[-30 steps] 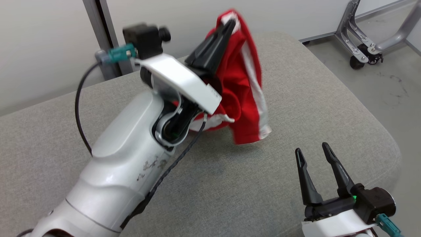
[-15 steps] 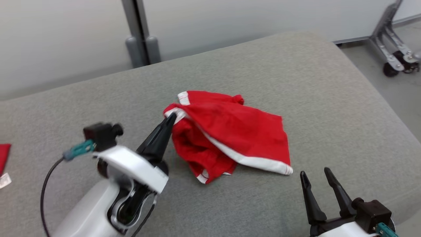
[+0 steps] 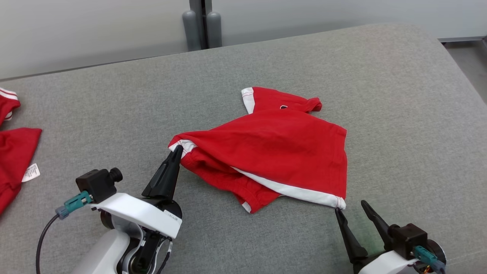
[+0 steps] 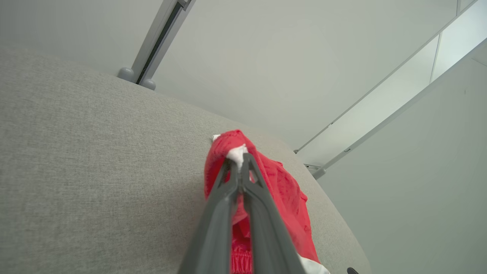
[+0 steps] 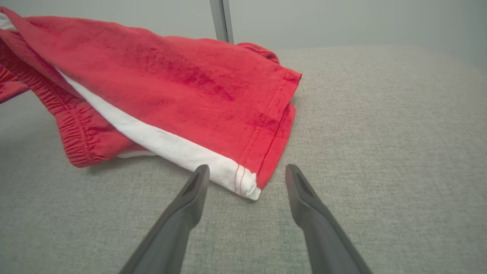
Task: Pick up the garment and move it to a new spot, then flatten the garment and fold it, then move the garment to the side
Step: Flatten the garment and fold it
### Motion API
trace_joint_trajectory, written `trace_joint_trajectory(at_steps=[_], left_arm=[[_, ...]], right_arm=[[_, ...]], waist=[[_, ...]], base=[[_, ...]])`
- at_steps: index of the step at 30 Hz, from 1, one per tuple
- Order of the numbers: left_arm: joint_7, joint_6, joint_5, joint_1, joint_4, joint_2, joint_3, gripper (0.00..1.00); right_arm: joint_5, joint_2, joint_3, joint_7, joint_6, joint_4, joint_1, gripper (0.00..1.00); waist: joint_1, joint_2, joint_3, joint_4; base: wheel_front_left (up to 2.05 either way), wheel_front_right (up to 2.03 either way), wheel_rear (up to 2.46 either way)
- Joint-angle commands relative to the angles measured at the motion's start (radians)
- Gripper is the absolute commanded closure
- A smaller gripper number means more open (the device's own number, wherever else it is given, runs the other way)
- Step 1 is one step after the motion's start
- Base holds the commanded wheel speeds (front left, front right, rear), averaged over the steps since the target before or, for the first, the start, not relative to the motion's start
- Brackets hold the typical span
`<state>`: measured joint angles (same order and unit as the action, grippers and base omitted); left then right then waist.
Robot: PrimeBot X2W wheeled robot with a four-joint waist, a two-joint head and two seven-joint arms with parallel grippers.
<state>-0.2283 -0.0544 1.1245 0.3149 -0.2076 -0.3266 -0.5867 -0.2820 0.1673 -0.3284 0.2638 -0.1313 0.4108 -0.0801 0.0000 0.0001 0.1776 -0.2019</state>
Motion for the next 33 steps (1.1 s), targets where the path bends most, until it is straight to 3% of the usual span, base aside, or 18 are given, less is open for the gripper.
trace_joint_trajectory(at_steps=[1, 7, 8, 9, 12, 13, 19, 25, 29, 33], left_arm=[[-0.003, 0.002, -0.008, 0.014, 0.001, 0.002, 0.003, 1.0], [0.0, 0.001, -0.016, 0.036, -0.005, 0.009, -0.006, 1.0], [0.001, 0.001, -0.018, 0.039, -0.006, 0.01, -0.007, 1.0], [0.001, 0.002, -0.019, 0.042, -0.007, 0.011, -0.008, 1.0], [0.002, 0.003, -0.02, 0.042, -0.01, 0.014, -0.013, 1.0], [0.003, 0.003, -0.02, 0.042, -0.011, 0.014, -0.013, 1.0], [0.0, -0.003, -0.028, 0.05, -0.02, 0.009, -0.014, 1.0], [0.024, -0.015, -0.094, 0.124, -0.022, -0.023, -0.045, 1.0], [0.085, -0.035, -0.17, 0.267, -0.028, -0.053, -0.083, 1.0], [0.128, -0.054, -0.248, 0.48, -0.08, -0.06, -0.101, 1.0]], right_arm=[[0.011, 0.005, -0.006, 0.001, 0.001, 0.022, -0.016, 0.0], [0.044, -0.011, -0.03, 0.001, 0.001, 0.124, -0.076, 0.0], [0.045, -0.013, -0.031, 0.001, 0.001, 0.127, -0.079, 0.13], [0.046, -0.013, -0.031, 0.001, 0.001, 0.132, -0.082, 0.38], [0.047, -0.012, -0.037, 0.001, 0.001, 0.147, -0.086, 0.97], [0.047, -0.012, -0.041, 0.001, 0.001, 0.151, -0.086, 1.0], [0.054, 0.002, -0.031, 0.001, 0.001, 0.116, -0.095, 1.0], [0.057, 0.025, 0.081, 0.001, 0.001, -0.065, -0.137, 1.0], [0.077, 0.073, 0.109, 0.001, 0.001, -0.132, -0.27, 1.0], [0.082, 0.124, 0.098, 0.001, 0.001, -0.1, -0.468, 1.0]], waist=[[0.0, -0.0001, 0.011, 0.011], [0.0, -0.0001, 0.032, 0.031], [0.0, -0.0001, 0.033, 0.032], [0.0, -0.0001, 0.034, 0.034], [0.0, -0.0001, 0.034, 0.037], [0.0, -0.0001, 0.033, 0.037], [0.0, -0.0001, 0.023, 0.029], [0.0, -0.0001, 0.016, 0.002], [0.0, -0.0001, 0.034, -0.023], [0.0, -0.0001, 0.081, -0.047]], base=[[0.0, 0.0, 0.0], [0.0, 0.0, 0.0], [0.0, 0.0, 0.0], [0.0, 0.0, 0.0], [0.0, 0.0, 0.0], [0.0, 0.0, 0.0], [0.0, 0.0, 0.0], [0.0, 0.0, 0.0], [0.0, 0.0, 0.0], [0.0, 0.0, 0.0]])
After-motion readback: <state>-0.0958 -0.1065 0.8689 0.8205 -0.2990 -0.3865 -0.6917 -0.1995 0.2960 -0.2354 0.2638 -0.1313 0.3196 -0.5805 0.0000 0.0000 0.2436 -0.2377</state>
